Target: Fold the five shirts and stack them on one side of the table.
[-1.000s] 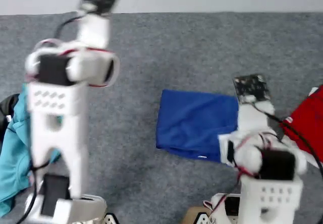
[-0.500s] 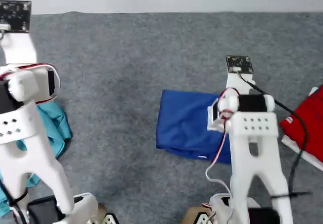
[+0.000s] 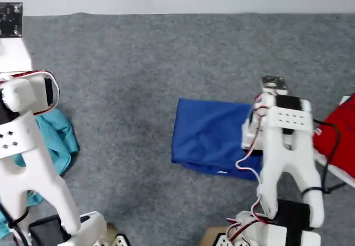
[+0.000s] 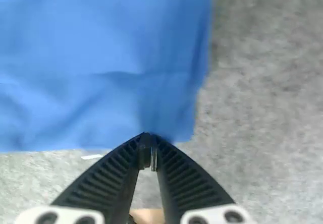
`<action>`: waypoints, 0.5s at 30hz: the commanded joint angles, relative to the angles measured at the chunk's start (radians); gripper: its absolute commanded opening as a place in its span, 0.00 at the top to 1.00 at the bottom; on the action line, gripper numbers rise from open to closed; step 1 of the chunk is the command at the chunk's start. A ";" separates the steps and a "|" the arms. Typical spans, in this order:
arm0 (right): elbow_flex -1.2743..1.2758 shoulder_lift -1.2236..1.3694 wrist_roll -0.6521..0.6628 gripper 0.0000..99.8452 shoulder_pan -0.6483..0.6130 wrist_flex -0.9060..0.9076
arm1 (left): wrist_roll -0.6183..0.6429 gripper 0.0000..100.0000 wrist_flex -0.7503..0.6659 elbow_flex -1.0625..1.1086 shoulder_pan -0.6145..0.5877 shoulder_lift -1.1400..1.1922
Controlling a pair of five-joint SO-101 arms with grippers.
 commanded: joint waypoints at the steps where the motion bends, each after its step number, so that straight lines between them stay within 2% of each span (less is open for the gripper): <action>1: -0.031 -0.021 0.071 0.99 0.058 0.021 | 0.005 0.98 0.018 -0.001 -0.009 -0.029; 3: -0.064 -0.051 0.072 0.99 0.053 0.027 | 0.005 0.98 0.018 0.005 -0.008 -0.028; 6: -0.106 -0.105 0.066 0.99 -0.022 0.025 | 0.005 0.98 0.018 0.022 -0.006 -0.028; 9: -0.120 -0.125 -0.017 0.99 -0.130 0.022 | 0.005 0.98 0.018 0.025 -0.008 -0.028; 12: -0.118 -0.101 -0.068 0.99 -0.211 0.022 | 0.005 0.98 0.018 0.025 -0.008 -0.028; 15: -0.109 -0.021 -0.075 0.99 -0.225 0.001 | 0.005 0.98 0.018 0.025 -0.008 -0.028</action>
